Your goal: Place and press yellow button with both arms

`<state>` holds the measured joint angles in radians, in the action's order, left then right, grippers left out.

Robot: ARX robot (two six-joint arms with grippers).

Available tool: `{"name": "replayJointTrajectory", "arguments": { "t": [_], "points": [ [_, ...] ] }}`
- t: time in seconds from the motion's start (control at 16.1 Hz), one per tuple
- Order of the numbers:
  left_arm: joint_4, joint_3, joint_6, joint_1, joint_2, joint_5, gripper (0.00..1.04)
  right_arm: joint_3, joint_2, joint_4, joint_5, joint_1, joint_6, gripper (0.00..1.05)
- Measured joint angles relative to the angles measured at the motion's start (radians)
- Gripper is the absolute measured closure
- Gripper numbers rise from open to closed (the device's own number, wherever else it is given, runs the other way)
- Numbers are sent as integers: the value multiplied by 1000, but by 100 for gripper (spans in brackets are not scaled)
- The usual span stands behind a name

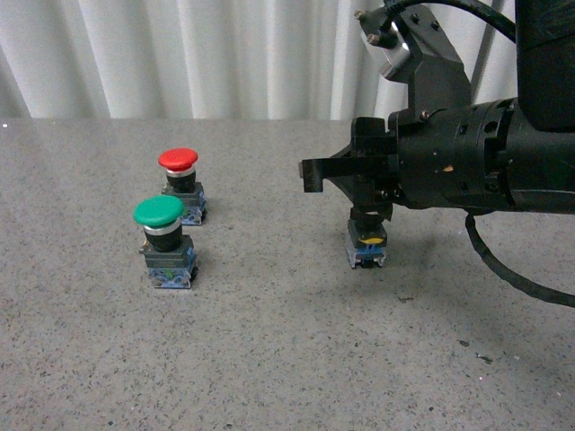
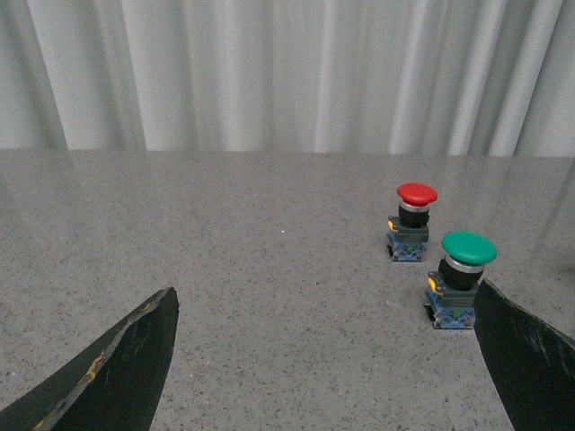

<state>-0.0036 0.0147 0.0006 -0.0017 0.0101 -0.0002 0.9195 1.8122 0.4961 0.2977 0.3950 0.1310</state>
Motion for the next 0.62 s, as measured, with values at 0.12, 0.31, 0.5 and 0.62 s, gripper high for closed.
{"name": "replayJointTrajectory", "arguments": {
  "t": [0.12, 0.31, 0.5, 0.62],
  "points": [
    [0, 0, 0, 0, 0, 0, 7, 1, 20, 12, -1, -11, 4, 103],
    [0, 0, 0, 0, 0, 0, 7, 2, 34, 29, -1, -10, 8, 103],
    [0, 0, 0, 0, 0, 0, 7, 1, 40, 26, -3, -2, 7, 103],
    [0, 0, 0, 0, 0, 0, 7, 1, 40, 10, -11, 1, 2, 103]
  ]
}}
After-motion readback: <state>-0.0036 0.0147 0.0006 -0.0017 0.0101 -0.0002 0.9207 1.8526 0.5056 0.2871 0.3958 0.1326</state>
